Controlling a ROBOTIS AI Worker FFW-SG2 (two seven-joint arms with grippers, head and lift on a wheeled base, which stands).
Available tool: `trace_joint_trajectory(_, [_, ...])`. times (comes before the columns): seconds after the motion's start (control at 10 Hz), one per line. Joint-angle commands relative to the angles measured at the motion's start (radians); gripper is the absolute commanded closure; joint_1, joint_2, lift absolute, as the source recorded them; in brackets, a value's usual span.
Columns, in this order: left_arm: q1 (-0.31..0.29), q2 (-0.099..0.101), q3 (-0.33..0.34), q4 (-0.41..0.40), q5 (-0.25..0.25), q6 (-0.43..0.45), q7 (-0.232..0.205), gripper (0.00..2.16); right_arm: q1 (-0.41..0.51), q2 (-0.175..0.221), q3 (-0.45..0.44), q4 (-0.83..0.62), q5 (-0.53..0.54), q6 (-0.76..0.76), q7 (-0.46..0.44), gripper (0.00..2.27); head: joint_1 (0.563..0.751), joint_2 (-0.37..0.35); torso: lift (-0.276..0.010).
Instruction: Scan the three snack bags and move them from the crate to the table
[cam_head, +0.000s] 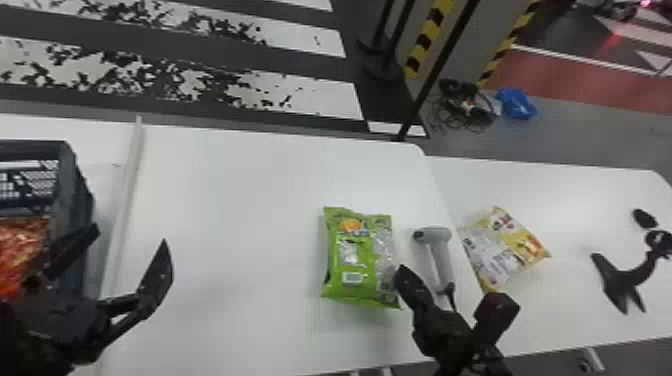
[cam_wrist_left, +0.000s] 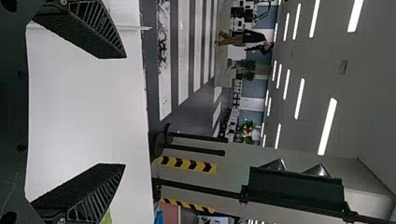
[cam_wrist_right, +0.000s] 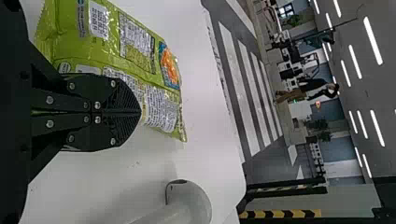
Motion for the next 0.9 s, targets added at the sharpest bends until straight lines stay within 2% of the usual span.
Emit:
trace_joint_trajectory(0.0, [-0.003, 0.002, -0.003, 0.000, 0.000, 0.000, 0.000, 0.04, 0.011, 0.005, 0.000, -0.031, -0.004, -0.023, -0.001, 2.24, 0.695, -0.276, -0.062])
trace_joint_trajectory(0.3, [-0.001, 0.003, -0.008, 0.001, 0.002, 0.000, 0.000, 0.04, 0.037, 0.003, -0.021, -0.195, -0.010, 0.050, -0.001, 2.24, 0.695, -0.273, -0.062])
trace_joint_trajectory(0.4, [0.004, 0.003, -0.011, -0.003, 0.002, 0.000, 0.000, 0.04, 0.020, 0.005, -0.005, -0.189, 0.000, 0.050, -0.001, 2.24, 0.695, -0.268, -0.062])
trace_joint_trajectory(0.8, [0.020, 0.008, -0.003, -0.014, 0.002, 0.000, 0.000, 0.04, -0.142, 0.000, 0.114, 0.088, 0.131, -0.097, 0.003, 2.24, 0.695, -0.208, -0.062])
